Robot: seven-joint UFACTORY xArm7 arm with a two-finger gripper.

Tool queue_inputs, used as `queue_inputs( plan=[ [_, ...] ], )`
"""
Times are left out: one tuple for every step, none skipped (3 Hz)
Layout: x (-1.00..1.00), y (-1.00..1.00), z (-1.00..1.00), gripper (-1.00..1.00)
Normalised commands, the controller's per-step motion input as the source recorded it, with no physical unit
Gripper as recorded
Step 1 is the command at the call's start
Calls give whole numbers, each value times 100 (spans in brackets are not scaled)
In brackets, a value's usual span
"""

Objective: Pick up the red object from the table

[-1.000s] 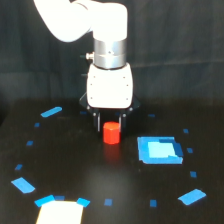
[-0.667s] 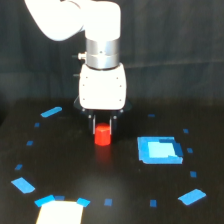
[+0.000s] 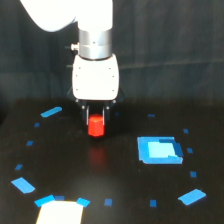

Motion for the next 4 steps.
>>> queue_inputs(
  plan=[
    [-24,-7,100,-52],
    [5,-20,100,-100],
    [-21,-2,95,-65],
    [4,-20,94,-93]
  ],
)
